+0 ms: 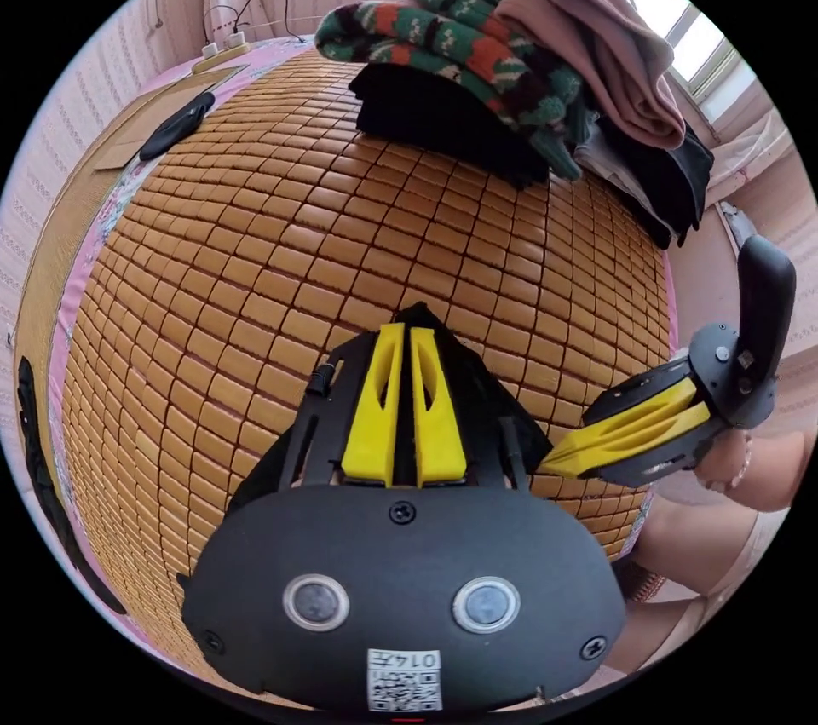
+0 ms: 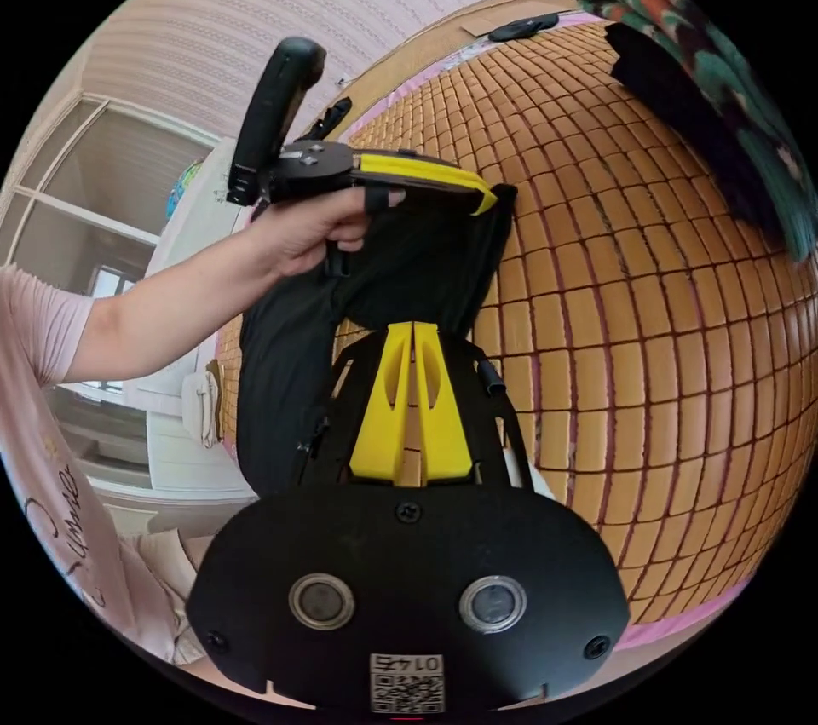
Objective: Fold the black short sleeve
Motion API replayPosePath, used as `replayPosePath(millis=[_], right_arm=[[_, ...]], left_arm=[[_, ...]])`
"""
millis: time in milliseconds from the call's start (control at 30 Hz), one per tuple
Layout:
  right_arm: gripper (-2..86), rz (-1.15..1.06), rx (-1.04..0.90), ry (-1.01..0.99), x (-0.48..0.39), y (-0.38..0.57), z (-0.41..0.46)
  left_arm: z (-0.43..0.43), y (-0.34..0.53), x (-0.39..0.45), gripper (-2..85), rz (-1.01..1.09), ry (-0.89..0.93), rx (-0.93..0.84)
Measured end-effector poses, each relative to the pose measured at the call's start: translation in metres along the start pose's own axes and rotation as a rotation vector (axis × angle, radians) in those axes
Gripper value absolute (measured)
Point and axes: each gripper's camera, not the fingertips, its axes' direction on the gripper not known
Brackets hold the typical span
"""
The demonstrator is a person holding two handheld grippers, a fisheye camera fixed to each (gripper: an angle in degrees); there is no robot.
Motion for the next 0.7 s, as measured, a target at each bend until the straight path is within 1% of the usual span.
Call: replayPosePath(millis=[100, 200, 300, 333, 367, 400, 433, 533, 700], right_arm=[[-0.3, -0.015, -0.055, 0.139, -0.010, -0.001, 0.015], [-0.3, -0.014, -0.050, 0.141, -0.017, -0.001, 0.021], [-0.3, -0.011, -0.069, 0.148, -0.027, -0.005, 0.027], [-0.3, -0.024, -0.021, 0.139, -0.033, -0.007, 0.023], [-0.3, -0.031, 0.041, 0.123, -0.039, -0.009, 0.019], [-0.3, -0.034, 0.065, 0.118, -0.042, -0.010, 0.019], [-0.3, -0.039, 0.082, 0.120, -0.045, -0.016, 0.022], [-0.3, -0.030, -0.061, 0.207, -0.049, -0.031, 0.052], [-0.3, -0.051, -0.100, 0.315, -0.061, -0.029, 0.062]], left_arm=[[-0.004, -0.003, 0.003, -0.6, -0.005, -0.039, 0.047], [0.005, -0.003, 0.002, 0.0, -0.032, -0.046, 0.044], [-0.002, 0.004, -0.002, 3.4, -0.060, -0.036, 0.027], [-0.012, 0.013, -0.004, 5.2, -0.058, -0.011, 0.057], [-0.023, 0.025, -0.005, 5.6, -0.060, 0.004, 0.096], [-0.028, 0.031, -0.005, 5.8, -0.062, 0.004, 0.110], [-0.036, 0.044, -0.006, 5.8, -0.068, -0.005, 0.120], [-0.054, 0.089, -0.014, 5.9, -0.120, -0.027, 0.128], [-0.091, 0.196, -0.032, 5.8, -0.248, -0.050, 0.149]])
